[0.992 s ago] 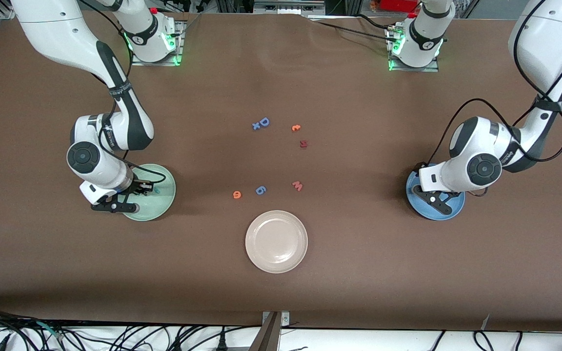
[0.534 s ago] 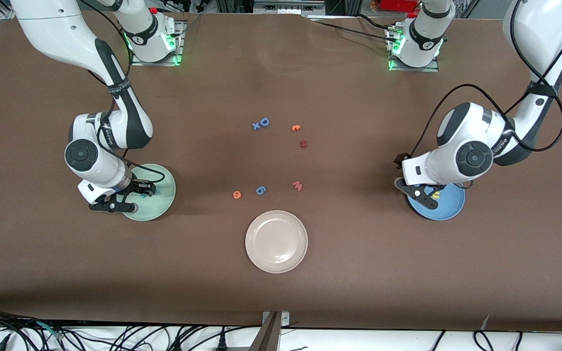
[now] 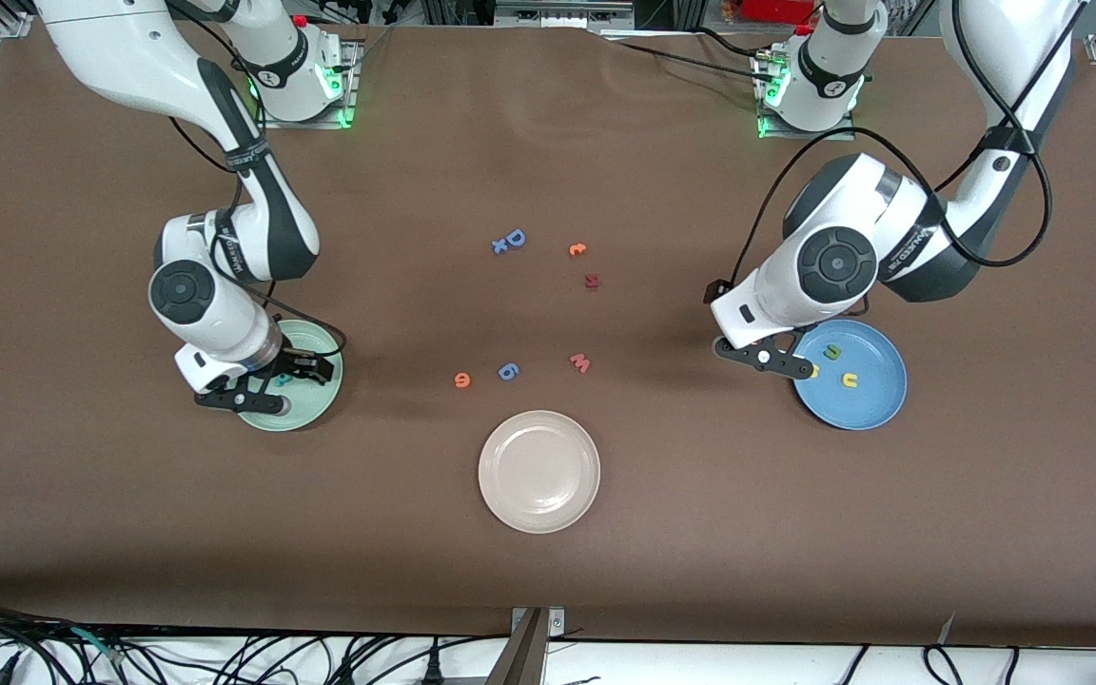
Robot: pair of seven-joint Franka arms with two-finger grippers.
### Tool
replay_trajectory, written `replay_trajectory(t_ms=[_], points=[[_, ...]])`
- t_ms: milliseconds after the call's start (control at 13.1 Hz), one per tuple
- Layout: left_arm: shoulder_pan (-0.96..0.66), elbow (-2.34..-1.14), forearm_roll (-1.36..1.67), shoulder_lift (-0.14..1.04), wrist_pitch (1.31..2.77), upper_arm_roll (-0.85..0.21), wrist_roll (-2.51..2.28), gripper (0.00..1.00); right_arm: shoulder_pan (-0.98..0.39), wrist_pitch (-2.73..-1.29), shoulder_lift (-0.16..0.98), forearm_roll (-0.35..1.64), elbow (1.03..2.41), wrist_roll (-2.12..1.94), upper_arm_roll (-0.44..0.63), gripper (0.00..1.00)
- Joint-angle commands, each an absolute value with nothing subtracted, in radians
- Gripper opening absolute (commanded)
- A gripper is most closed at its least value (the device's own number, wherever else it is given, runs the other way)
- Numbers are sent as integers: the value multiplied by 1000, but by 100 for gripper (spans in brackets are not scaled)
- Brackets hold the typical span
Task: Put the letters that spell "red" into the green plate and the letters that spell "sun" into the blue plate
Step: 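Raise the left gripper while the right gripper reaches the orange 6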
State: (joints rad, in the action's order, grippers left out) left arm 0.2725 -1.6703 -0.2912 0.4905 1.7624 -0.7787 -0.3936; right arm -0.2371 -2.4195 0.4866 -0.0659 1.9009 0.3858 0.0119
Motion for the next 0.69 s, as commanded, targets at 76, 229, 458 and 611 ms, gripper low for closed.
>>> replay_trajectory(t_ms=[76, 229, 458, 611], points=[[304, -1608, -268, 430, 1634, -788, -503, 100, -248, -2398, 492, -54, 1850, 503, -37, 99], [369, -1553, -182, 411, 1631, -790, -500, 100, -290, -2364, 523, -54, 1798, 587, -40, 99], [430, -1514, -106, 382, 1631, -779, -497, 100, -350, -2312, 590, -55, 1679, 727, -40, 99], [422, -1502, -110, 359, 1599, -773, -492, 100, -379, -2313, 630, -54, 1632, 790, -40, 99]])
